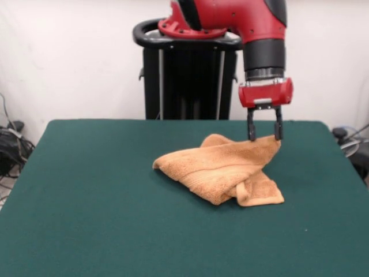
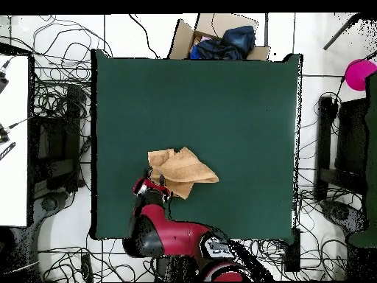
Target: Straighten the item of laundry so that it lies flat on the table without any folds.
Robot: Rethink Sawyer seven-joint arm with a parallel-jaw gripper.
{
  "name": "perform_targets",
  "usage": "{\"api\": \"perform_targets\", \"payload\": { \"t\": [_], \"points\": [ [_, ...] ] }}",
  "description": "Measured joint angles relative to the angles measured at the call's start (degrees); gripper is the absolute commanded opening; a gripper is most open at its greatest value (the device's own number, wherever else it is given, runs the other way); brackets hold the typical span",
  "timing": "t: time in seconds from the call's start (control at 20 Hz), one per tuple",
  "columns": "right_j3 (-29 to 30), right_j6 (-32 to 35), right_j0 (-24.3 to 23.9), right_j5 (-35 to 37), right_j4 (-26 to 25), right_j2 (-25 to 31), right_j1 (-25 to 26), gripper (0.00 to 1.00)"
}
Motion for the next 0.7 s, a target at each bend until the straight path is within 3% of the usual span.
{"api": "perform_targets", "payload": {
  "t": [0.7],
  "points": [
    [-0.04, 0.0, -0.14, 2.9, 0.01, -0.11, 0.6, 1.0]
  ]
}}
